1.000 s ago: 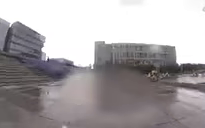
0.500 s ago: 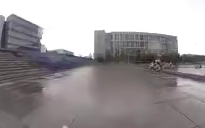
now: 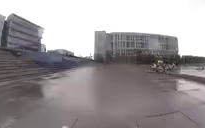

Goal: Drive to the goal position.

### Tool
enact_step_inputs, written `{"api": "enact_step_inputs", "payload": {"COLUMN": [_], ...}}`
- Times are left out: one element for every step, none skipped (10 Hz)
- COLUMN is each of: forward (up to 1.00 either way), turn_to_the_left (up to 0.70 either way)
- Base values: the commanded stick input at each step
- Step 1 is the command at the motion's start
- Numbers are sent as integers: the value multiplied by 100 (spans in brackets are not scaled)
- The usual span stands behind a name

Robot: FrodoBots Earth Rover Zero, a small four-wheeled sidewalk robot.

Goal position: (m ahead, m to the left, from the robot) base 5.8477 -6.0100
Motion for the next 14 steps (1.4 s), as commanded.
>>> {"api": "enact_step_inputs", "payload": {"forward": [70, 70, 70, 70, 70, 70, 70, 70, 70, 70, 70, 70, 70, 70], "turn_to_the_left": [0, -11, -28, -33, -21, 0, 0, 0, 0, 0, 0, 0, 0, 0]}}
